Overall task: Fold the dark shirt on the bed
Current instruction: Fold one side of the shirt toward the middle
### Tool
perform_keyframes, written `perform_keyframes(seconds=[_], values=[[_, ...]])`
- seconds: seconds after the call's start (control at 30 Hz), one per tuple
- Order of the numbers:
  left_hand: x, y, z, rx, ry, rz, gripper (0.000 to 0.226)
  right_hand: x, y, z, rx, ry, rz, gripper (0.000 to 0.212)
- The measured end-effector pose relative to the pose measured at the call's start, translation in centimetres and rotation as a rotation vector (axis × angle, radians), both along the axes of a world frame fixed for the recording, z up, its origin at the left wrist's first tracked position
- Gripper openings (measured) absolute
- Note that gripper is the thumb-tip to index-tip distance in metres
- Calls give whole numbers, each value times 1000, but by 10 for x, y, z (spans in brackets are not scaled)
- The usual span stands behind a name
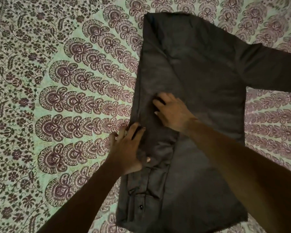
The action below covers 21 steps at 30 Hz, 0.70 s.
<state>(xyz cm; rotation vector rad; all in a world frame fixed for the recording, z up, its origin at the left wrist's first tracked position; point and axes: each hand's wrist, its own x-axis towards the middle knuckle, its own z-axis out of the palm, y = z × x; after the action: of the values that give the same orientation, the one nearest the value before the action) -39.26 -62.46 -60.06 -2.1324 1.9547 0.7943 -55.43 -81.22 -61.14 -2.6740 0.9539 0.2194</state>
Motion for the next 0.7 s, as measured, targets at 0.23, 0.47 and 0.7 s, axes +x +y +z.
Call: perform_keyframes(seconds=[0.23, 0.47, 0.7], values=[[26, -75, -22, -367, -63, -60, 67, 42, -58, 6, -92, -68, 90, 37], [41, -85, -59, -367, -66, -129, 81, 82, -158, -4, -170, 21, 166, 48], [42, -86, -63, -392, -70, -149, 82, 92, -227, -3, -229, 93, -42, 57]])
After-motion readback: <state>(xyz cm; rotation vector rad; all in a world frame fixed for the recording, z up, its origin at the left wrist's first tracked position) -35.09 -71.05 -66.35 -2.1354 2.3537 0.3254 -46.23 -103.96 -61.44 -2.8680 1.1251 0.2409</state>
